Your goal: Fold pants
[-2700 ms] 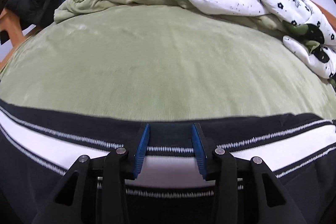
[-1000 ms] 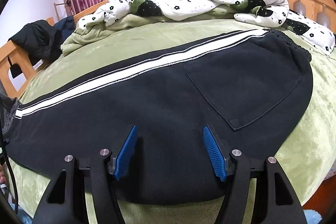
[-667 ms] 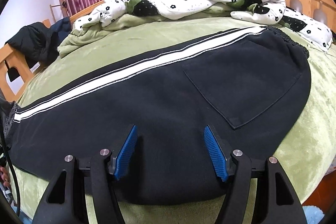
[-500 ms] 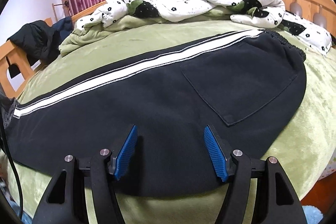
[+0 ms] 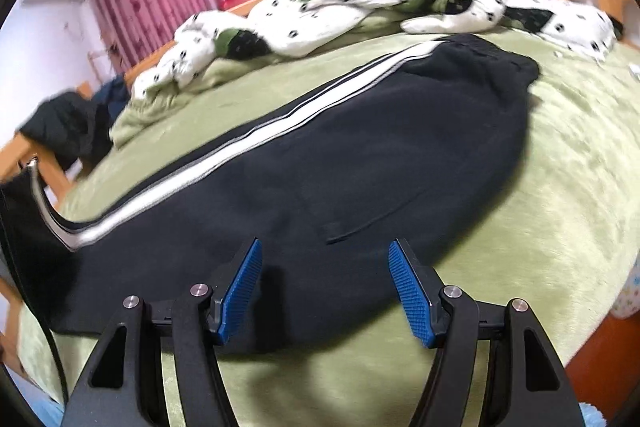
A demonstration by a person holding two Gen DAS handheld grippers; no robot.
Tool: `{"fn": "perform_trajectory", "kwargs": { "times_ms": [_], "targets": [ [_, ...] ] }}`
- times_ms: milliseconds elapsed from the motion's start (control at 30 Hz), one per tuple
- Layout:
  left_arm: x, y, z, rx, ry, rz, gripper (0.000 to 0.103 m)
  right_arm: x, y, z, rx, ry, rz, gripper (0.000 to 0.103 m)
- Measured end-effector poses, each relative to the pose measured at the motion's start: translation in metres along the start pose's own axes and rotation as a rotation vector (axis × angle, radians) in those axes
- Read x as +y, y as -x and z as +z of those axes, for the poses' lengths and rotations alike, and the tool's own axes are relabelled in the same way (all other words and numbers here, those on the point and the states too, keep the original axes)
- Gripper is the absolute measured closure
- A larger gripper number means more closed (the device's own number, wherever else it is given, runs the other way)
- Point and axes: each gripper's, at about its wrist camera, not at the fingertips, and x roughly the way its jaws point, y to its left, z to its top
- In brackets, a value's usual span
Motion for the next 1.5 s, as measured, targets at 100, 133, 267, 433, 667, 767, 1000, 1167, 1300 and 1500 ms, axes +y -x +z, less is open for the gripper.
{"fn": "perform_trajectory", "kwargs": {
  "times_ms": [100,133,267,433,667,767,1000,1167,1300,1500],
  "targets": [
    [-0.059,-0.016,-0.020,0.044,-0.053,-0.088,0.091,-0.009,0.006,0.000,-0.009,-0.002,-0.003,0.037],
    [-0.073,-0.021,-0.029,0.072,-0.043,-0.131,0.091,-0.013,0.009,0.001,-0.025,-0.004,-0.012,0.037],
    [-0.115,-0.040,-0.061,0.194,-0.002,-0.238,0.091,-0.020,0.009,-0.001,-0.028,-0.005,-0.020,0.037],
    [-0.112,-0.029,-0.065,0.191,-0.037,-0.283,0.084,-0.015,0.003,-0.006,0.010,0.015,-0.010,0.037],
    [-0.045,0.005,-0.067,0.124,0.043,-0.308,0.046,0.033,0.006,-0.005,0.013,0.093,0.089,0.037],
    [-0.008,0.015,-0.074,0.099,0.081,-0.275,0.045,0.067,0.005,-0.003,0.040,0.137,0.175,0.037],
    [0.067,0.016,-0.109,0.150,0.153,-0.148,0.044,0.138,-0.021,-0.005,0.161,0.202,0.297,0.037],
    [0.096,0.004,-0.136,0.216,0.243,-0.214,0.044,0.154,-0.059,-0.022,0.275,0.171,0.267,0.037],
    [0.090,-0.011,-0.139,0.228,0.225,-0.220,0.044,0.152,-0.063,-0.027,0.278,0.148,0.276,0.047],
    [0.072,-0.026,-0.142,0.198,0.173,-0.122,0.043,0.151,-0.068,-0.030,0.299,0.111,0.299,0.062]
  ]
}}
